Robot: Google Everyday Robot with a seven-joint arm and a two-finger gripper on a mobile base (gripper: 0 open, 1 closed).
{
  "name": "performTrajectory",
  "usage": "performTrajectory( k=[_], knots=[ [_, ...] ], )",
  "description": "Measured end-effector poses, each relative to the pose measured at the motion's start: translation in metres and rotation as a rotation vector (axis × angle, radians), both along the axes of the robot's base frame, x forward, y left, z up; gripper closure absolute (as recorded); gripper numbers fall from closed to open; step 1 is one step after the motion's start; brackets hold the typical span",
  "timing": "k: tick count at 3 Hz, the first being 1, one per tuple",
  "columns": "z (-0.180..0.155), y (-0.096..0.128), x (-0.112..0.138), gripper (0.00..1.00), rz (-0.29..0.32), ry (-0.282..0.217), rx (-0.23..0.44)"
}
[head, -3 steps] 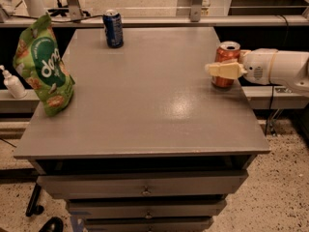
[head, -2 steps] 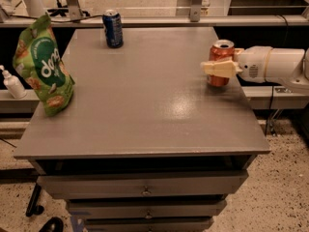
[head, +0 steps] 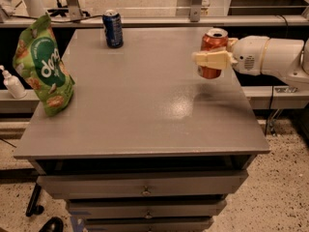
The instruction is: Move coke can near green rice chip bag
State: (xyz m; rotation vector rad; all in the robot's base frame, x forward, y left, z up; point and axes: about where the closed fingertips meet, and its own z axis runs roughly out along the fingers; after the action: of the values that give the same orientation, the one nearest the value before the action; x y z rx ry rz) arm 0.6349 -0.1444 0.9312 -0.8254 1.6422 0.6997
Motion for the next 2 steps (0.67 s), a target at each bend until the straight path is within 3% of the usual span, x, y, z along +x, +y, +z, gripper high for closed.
performTrajectory(
  k=[1,2],
  knots=[
    [0.0,0.001,0.0,1.0,0.001,0.0,0.001],
    [-0.002,0.022,-0.001,1.0,0.041,0.0,0.041]
  ],
)
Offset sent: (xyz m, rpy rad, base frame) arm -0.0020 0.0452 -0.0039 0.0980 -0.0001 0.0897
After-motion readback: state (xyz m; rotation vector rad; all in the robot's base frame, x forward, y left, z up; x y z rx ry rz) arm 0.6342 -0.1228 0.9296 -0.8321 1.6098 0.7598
